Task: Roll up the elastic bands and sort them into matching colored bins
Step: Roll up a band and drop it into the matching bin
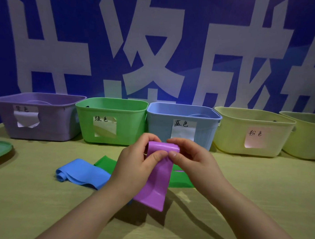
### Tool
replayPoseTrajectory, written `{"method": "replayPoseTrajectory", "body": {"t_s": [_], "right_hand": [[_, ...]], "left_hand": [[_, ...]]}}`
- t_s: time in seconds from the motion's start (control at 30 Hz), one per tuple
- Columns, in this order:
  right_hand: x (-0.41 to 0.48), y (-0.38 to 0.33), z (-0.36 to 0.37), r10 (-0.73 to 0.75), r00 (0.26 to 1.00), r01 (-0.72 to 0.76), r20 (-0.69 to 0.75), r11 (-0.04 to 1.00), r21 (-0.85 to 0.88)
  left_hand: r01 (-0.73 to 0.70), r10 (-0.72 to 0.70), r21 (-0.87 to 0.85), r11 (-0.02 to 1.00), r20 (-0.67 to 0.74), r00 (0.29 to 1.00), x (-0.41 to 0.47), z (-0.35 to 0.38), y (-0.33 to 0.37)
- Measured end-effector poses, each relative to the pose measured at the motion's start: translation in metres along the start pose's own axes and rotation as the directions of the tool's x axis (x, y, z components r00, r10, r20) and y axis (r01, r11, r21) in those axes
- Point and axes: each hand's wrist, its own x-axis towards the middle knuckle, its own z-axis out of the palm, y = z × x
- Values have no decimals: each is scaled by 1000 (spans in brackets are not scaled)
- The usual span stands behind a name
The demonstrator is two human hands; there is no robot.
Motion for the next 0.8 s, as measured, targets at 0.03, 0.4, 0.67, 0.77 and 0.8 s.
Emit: {"method": "replayPoseTrajectory", "body": {"t_s": [0.03, 0.4, 0.67, 0.77, 0.8], "right_hand": [[0, 0, 0, -1, 1000, 1, -4, 1000, -5], [1, 4, -1, 9, 1000, -10, -16, 997, -71], [-3, -1, 0, 66, 996, -66, 59, 998, 9], [-3, -1, 1, 47, 997, -47, 67, 999, 9], [-3, -1, 1, 36, 997, -37, 71, 999, 6]], "left_hand": [[3, -3, -2, 1000, 0, 1000, 0, 1, 0], [24, -25, 24, 999, 46, 999, 1, 1, 1], [-159, 156, 156, 975, 32, 987, 0, -1, -3], [-147, 147, 154, 977, 13, 989, 2, -2, -4], [-138, 140, 146, 980, 2, 990, 2, -3, -3]]}}
